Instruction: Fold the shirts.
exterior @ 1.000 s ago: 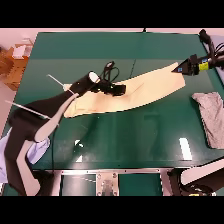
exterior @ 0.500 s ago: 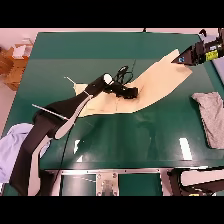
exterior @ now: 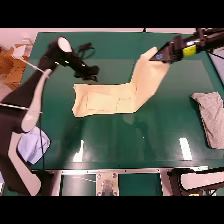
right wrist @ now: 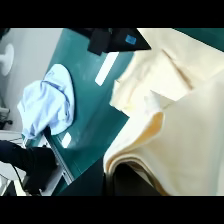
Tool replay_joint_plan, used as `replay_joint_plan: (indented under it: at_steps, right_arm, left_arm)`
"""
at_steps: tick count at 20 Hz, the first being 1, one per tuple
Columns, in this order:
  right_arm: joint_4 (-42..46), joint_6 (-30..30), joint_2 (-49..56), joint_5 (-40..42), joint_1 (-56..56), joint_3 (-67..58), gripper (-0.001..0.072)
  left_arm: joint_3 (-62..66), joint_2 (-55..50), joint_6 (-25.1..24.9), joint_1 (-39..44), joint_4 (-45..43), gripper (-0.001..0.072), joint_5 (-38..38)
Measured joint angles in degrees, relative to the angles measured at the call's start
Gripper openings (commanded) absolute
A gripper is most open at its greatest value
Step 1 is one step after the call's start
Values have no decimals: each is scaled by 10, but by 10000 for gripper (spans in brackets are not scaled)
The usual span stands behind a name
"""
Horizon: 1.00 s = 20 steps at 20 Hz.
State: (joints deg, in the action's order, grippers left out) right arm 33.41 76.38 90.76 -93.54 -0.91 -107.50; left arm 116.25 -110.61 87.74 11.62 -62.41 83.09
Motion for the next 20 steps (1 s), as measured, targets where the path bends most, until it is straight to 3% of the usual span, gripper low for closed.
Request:
replay_joint_plan:
  at_steps: [6, 7, 8, 12, 16, 20]
  right_arm:
    - [13, 22, 99, 221, 210, 1, 20]
    - [15, 24, 130, 270, 248, 1, 145]
    - [13, 25, 160, 321, 283, 1, 461]
    - [15, 26, 253, 462, 377, -1, 490]
    - [50, 33, 241, 433, 322, -3, 492]
    - [93, 62, 198, 319, 183, 1, 544]
  left_arm:
    - [1, 47, 7, -143, -51, 24, 75]
    - [1, 50, 7, -161, -52, 24, 80]
    - [0, 50, 7, -178, -58, 24, 83]
    - [0, 54, 7, -211, -60, 24, 81]
    - [1, 56, 7, -221, -61, 24, 76]
    - [0, 56, 8, -224, -61, 24, 76]
